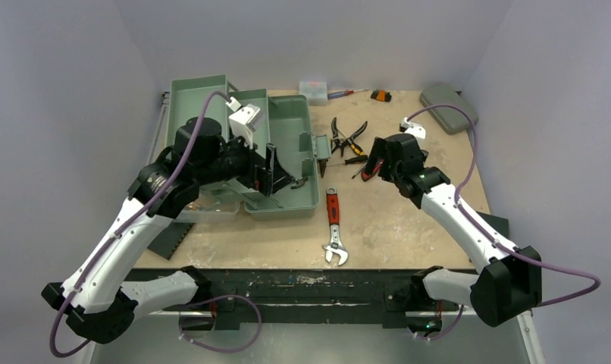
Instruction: Pack the tool kit
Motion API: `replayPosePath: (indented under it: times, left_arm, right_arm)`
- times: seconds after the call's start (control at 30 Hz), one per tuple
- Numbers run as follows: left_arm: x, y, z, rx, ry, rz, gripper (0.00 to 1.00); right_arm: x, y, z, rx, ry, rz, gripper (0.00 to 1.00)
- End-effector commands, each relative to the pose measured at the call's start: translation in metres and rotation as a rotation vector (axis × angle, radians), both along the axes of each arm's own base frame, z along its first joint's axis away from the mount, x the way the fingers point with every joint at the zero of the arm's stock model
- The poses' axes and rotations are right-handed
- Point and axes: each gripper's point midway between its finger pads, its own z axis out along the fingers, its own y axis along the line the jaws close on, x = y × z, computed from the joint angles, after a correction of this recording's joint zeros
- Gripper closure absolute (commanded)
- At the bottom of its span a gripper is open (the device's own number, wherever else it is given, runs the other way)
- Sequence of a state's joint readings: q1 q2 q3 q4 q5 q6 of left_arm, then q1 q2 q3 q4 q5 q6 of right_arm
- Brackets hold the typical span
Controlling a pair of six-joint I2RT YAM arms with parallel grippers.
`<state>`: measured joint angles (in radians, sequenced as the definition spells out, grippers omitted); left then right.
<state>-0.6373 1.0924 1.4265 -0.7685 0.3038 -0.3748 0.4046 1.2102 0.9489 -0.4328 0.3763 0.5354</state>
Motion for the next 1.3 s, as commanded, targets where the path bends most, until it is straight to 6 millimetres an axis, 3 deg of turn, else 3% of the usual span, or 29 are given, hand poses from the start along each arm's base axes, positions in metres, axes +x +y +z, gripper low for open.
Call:
replayPosePath:
  times: [0.0, 0.17, 0.5, 0.7, 0.8, 0.9, 1.0, 1.1, 1.27]
  left_arm:
    - [-0.012, 0.024, -0.001, 0.085, -0.102, -0.012, 0.0]
    - [-0.016, 0.043, -0.004, 0.143, -0.166, 0.013, 0.0]
    - [-0.027, 0.041, -0.008, 0.068, -0.303, -0.041, 0.0]
    - [-0.026, 0.046, -0.012, 0.079, -0.32, -0.023, 0.0]
    - [-0.026, 0.048, -0.017, 0.092, -0.32, -0.018, 0.0]
    - [-0.026, 0.05, -0.02, 0.098, -0.321, -0.011, 0.0]
    - [-0.027, 0.05, -0.021, 0.099, -0.316, -0.015, 0.0]
    - [-0.028, 0.049, -0.022, 0.092, -0.313, -0.023, 0.0]
    - [-0.031, 0.044, -0.023, 0.075, -0.298, -0.05, 0.0]
  right_arm:
    - [0.013, -0.022, 0.021, 0.022, -0.059, -0.089, 0.01]
    - [0.022, -0.036, 0.018, 0.048, -0.052, -0.122, 0.01]
    - [0.034, -0.059, 0.004, 0.066, -0.002, -0.226, 0.01]
    - [0.045, -0.061, -0.03, 0.054, 0.091, -0.283, 0.04]
    - [0.057, -0.058, -0.043, 0.04, 0.131, -0.281, 0.15]
    - [0.074, -0.054, -0.054, 0.033, 0.164, -0.279, 0.16]
    - [0.087, -0.062, -0.065, 0.048, 0.196, -0.361, 0.18]
    - [0.095, -0.076, -0.08, 0.17, 0.213, -0.469, 0.24]
    - [0.111, -0.089, -0.102, 0.374, 0.217, -0.55, 0.23]
